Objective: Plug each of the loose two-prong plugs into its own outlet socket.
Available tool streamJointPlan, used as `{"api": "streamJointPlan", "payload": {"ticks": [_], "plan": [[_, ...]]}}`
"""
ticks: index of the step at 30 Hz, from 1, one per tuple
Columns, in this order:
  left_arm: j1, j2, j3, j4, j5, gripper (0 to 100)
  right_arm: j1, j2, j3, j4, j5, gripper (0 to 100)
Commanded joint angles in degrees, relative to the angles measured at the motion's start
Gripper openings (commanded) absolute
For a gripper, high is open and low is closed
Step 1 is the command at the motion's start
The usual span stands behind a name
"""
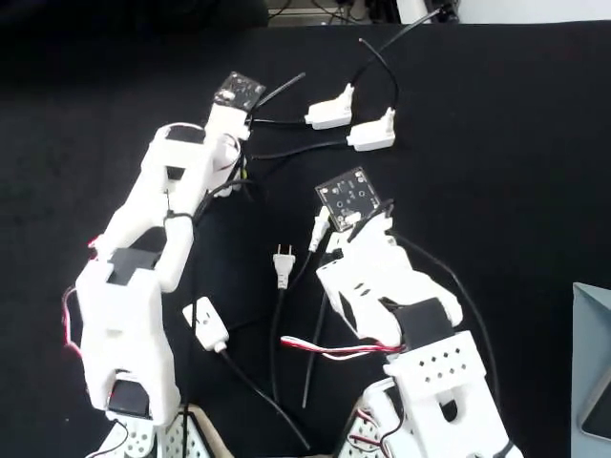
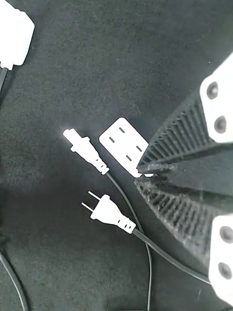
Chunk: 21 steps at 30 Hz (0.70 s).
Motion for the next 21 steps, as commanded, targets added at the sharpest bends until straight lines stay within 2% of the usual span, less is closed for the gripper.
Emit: {"api": "streamJointPlan", "payload": {"ticks": [1,3,15,21], "plan": [[-1.36,1.41,-9.71,5.01,7.03,24,0.88,-0.84,0.57,-1.32,-0.18,1.2],[-2.15,1.93,-13.93,8.88,10.46,28,0.88,-0.84,0.66,-1.32,-0.18,1.2],[-2.77,1.85,-36.70,33.85,9.32,27,0.88,-0.57,0.48,-1.32,-0.18,1.2],[-2.33,1.85,-52.62,47.65,9.14,17,0.88,-0.57,0.66,-0.88,-0.18,2.6]]}}
